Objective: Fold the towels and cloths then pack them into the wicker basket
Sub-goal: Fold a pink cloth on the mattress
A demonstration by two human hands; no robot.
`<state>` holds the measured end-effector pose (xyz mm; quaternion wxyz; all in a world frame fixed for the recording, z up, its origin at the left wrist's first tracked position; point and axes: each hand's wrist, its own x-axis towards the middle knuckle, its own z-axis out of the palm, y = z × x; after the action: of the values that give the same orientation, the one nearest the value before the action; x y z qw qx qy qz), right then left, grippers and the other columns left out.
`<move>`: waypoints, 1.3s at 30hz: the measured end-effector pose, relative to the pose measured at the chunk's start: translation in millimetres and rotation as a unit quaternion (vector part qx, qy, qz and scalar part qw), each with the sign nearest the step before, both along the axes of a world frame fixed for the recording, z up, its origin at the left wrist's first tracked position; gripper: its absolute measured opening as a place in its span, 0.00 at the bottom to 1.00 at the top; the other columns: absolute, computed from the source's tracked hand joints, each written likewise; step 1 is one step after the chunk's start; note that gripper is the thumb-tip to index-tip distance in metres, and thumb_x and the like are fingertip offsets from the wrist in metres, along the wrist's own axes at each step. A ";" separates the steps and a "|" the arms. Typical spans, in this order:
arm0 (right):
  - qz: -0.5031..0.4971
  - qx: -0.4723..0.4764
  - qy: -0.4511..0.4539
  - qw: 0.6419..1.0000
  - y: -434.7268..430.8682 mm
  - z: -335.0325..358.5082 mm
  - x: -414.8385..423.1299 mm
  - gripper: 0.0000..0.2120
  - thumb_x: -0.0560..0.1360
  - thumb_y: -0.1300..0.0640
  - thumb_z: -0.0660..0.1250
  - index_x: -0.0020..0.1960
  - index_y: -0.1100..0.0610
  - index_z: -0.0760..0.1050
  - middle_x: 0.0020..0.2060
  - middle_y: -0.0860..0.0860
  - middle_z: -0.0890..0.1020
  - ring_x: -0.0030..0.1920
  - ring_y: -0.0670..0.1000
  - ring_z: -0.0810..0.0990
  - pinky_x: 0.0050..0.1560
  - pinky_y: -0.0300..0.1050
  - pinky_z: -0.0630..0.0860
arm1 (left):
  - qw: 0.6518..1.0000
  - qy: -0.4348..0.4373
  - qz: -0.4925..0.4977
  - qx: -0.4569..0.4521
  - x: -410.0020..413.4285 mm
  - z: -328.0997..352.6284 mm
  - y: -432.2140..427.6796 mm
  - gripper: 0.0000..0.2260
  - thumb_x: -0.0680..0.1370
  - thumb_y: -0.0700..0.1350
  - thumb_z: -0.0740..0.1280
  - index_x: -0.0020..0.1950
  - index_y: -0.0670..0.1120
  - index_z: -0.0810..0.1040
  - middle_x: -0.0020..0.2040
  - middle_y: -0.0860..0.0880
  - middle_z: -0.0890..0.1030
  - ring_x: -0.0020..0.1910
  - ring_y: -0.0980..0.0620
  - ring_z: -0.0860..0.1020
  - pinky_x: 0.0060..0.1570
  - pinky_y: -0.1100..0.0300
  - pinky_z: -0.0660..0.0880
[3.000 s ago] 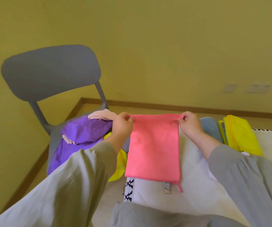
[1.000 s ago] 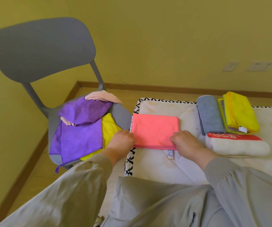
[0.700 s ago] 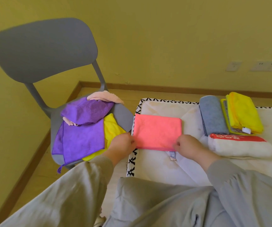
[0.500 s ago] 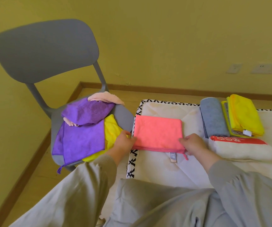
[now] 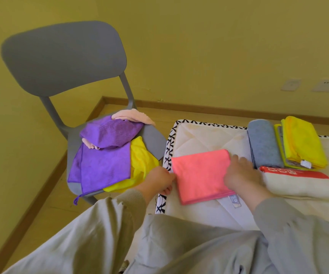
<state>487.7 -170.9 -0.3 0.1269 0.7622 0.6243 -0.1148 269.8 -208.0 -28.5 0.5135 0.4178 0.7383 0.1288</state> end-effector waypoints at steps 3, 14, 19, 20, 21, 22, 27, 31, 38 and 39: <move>0.069 -0.016 0.056 0.996 -2.7 -1.2 -32.3 0.33 0.77 0.56 0.57 0.77 0.57 0.46 0.75 0.55 0.52 0.74 0.57 0.54 0.70 0.52 0.57 | 0.982 -0.066 0.157 0.078 -5.7 -6.7 10.2 0.06 0.79 0.38 0.59 0.50 0.40 0.74 0.33 0.44 0.77 0.25 0.48 0.76 0.26 0.59 0.72; 0.155 -0.052 0.131 0.978 -6.9 -34.5 -40.4 0.36 0.79 0.44 0.55 0.78 0.54 0.40 0.77 0.52 0.42 0.77 0.55 0.45 0.75 0.53 0.48 | 0.969 0.067 -0.014 0.237 2.3 -12.8 26.0 0.18 0.73 0.39 0.68 0.62 0.48 0.77 0.43 0.53 0.78 0.39 0.57 0.74 0.35 0.73 0.67; 0.155 -0.062 0.133 0.977 -4.3 -38.6 -39.5 0.36 0.79 0.43 0.54 0.78 0.52 0.39 0.77 0.51 0.41 0.77 0.55 0.44 0.75 0.54 0.47 | 0.959 0.128 -0.011 0.252 5.9 -10.5 33.7 0.12 0.72 0.35 0.63 0.50 0.46 0.82 0.42 0.49 0.82 0.42 0.51 0.78 0.39 0.60 0.74; 0.157 -0.062 0.133 0.977 -4.3 -39.0 -38.9 0.36 0.78 0.42 0.54 0.78 0.52 0.39 0.77 0.51 0.41 0.77 0.54 0.44 0.75 0.54 0.47 | 0.960 0.128 -0.010 0.247 3.4 -11.5 35.4 0.12 0.71 0.34 0.62 0.48 0.46 0.82 0.40 0.49 0.82 0.39 0.51 0.78 0.36 0.61 0.73; 0.160 -0.064 0.133 0.976 -4.0 -39.4 -38.1 0.36 0.78 0.42 0.54 0.78 0.51 0.39 0.77 0.50 0.41 0.77 0.54 0.44 0.75 0.54 0.47 | 0.963 0.118 -0.005 0.241 0.2 -13.0 37.0 0.12 0.71 0.34 0.62 0.45 0.45 0.82 0.37 0.49 0.82 0.36 0.52 0.77 0.33 0.63 0.72; 0.162 -0.065 0.133 0.976 -3.6 -39.2 -36.9 0.36 0.78 0.41 0.54 0.78 0.51 0.39 0.77 0.50 0.41 0.77 0.54 0.44 0.75 0.54 0.47 | 0.968 0.097 0.010 0.232 -3.4 -14.4 38.5 0.11 0.72 0.33 0.62 0.43 0.45 0.82 0.35 0.48 0.81 0.33 0.52 0.77 0.31 0.63 0.71; 0.165 -0.080 0.130 0.974 -5.0 -36.8 -37.6 0.36 0.79 0.41 0.52 0.77 0.52 0.37 0.77 0.50 0.39 0.77 0.54 0.42 0.75 0.54 0.46 | 0.973 -0.083 0.172 0.132 -14.9 -8.7 43.1 0.08 0.80 0.40 0.59 0.45 0.40 0.77 0.34 0.44 0.80 0.31 0.49 0.78 0.31 0.61 0.74; 0.164 -0.073 0.118 0.977 -7.1 -34.7 -43.3 0.36 0.79 0.41 0.52 0.78 0.53 0.37 0.77 0.52 0.39 0.77 0.55 0.42 0.74 0.55 0.46 | 0.986 0.061 0.022 0.152 -4.0 -3.5 44.1 0.10 0.76 0.50 0.66 0.45 0.44 0.80 0.36 0.47 0.80 0.34 0.50 0.78 0.35 0.59 0.73; 0.190 -0.103 0.120 0.969 -8.2 -30.1 -31.0 0.44 0.75 0.37 0.60 0.78 0.52 0.38 0.76 0.53 0.37 0.77 0.54 0.40 0.75 0.52 0.46 | 0.957 0.218 -0.072 0.177 5.1 -10.6 37.5 0.18 0.74 0.37 0.61 0.63 0.48 0.75 0.56 0.46 0.79 0.54 0.45 0.78 0.46 0.56 0.75; 0.197 -0.092 0.129 0.967 -5.6 -29.1 -28.5 0.42 0.75 0.39 0.60 0.78 0.52 0.41 0.77 0.53 0.39 0.77 0.55 0.42 0.75 0.51 0.47 | 0.940 0.261 -0.104 0.196 6.0 -10.0 36.3 0.21 0.74 0.37 0.61 0.67 0.48 0.72 0.59 0.45 0.77 0.57 0.44 0.75 0.49 0.54 0.74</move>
<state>459.2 -176.5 -29.4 0.1348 0.5878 0.7603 -0.2416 275.8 -171.7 -38.5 0.2218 0.6036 0.7589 0.1031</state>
